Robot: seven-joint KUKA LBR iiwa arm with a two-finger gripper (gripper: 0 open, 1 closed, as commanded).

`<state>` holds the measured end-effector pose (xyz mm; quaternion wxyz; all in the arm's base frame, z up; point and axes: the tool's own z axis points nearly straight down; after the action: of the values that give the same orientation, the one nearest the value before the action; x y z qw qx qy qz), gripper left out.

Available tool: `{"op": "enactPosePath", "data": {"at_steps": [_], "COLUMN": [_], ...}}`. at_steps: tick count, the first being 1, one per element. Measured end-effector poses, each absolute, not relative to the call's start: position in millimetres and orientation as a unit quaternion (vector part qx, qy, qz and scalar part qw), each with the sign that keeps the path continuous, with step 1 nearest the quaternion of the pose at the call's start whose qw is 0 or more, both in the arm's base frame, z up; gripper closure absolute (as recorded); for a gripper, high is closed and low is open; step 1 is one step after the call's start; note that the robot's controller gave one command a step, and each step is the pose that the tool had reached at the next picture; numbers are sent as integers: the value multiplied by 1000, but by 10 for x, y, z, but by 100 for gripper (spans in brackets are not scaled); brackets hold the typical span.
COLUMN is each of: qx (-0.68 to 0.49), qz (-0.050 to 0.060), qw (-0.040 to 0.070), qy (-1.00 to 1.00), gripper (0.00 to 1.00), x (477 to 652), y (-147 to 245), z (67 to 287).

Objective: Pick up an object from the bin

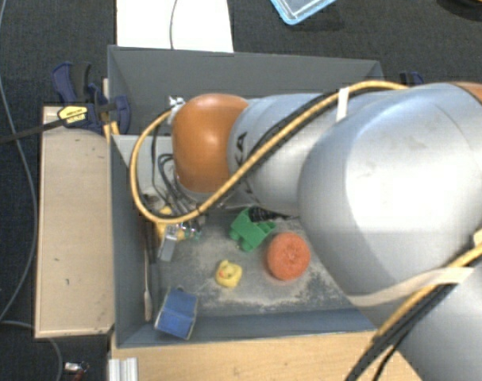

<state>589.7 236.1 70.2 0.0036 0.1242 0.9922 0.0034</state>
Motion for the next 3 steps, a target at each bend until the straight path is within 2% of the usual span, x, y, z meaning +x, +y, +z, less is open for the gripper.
{"op": "enactPosePath", "data": {"at_steps": [1,2,3], "qx": [269,269,270], "qz": [4,4,4], "qw": [4,4,3], "qy": [963,963,963], "gripper": [100,100,100], "x": [5896,5896,5882], "y": [2334,2333,2326], "z": [738,738,924]}}
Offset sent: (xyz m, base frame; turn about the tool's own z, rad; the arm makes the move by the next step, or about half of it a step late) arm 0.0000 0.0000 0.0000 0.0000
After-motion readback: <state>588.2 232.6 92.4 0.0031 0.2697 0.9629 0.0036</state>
